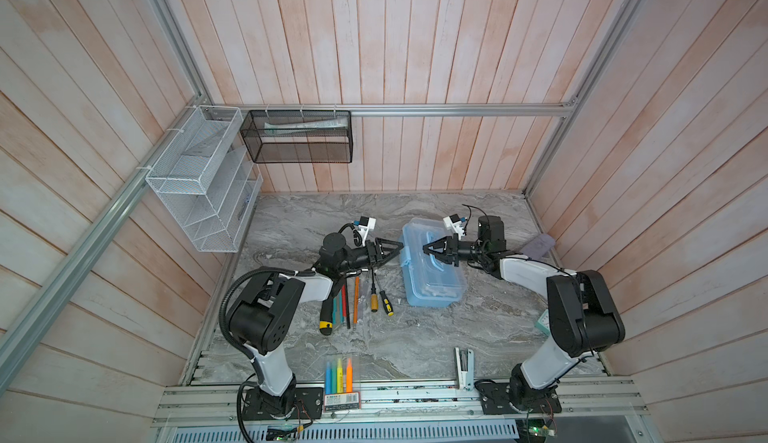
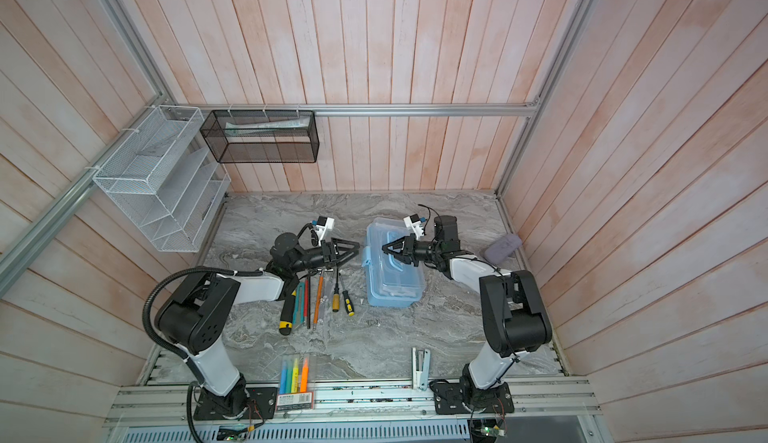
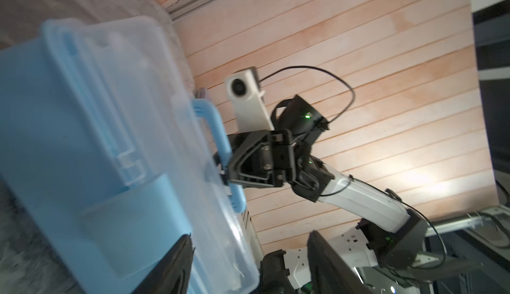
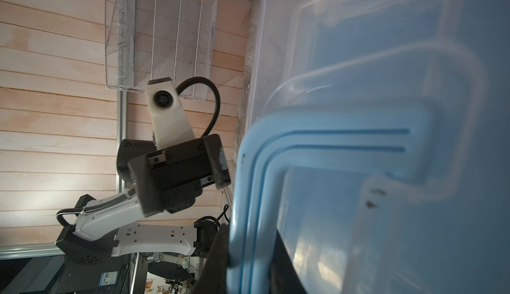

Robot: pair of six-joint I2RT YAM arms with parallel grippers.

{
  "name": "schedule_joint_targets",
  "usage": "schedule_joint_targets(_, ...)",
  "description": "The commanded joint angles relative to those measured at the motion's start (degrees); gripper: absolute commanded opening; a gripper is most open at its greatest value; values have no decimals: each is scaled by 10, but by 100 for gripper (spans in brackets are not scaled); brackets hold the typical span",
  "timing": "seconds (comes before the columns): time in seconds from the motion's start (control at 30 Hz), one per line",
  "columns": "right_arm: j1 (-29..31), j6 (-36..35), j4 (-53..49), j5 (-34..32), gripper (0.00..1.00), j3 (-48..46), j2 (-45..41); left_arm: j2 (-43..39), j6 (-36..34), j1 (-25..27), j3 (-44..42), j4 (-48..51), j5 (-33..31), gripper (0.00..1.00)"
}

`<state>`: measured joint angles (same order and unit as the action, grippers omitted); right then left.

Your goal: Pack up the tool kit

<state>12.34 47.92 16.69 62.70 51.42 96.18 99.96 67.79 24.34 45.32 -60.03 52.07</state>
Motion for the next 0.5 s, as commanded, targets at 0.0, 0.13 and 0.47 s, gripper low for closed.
schedule_joint_targets(0.0,-8,-103,-63,-126,0,-38,43,-32,-50,-7,-3,11,15,68)
schedule_joint_targets(0.13,11,-129,-112,-164,0,-12,12,-80,-171,-10,21,224,-56,68)
schedule_joint_targets(0.47,80,-80,-75,-123,0,23,-2,-83,-230,-10,60,344,-107,77)
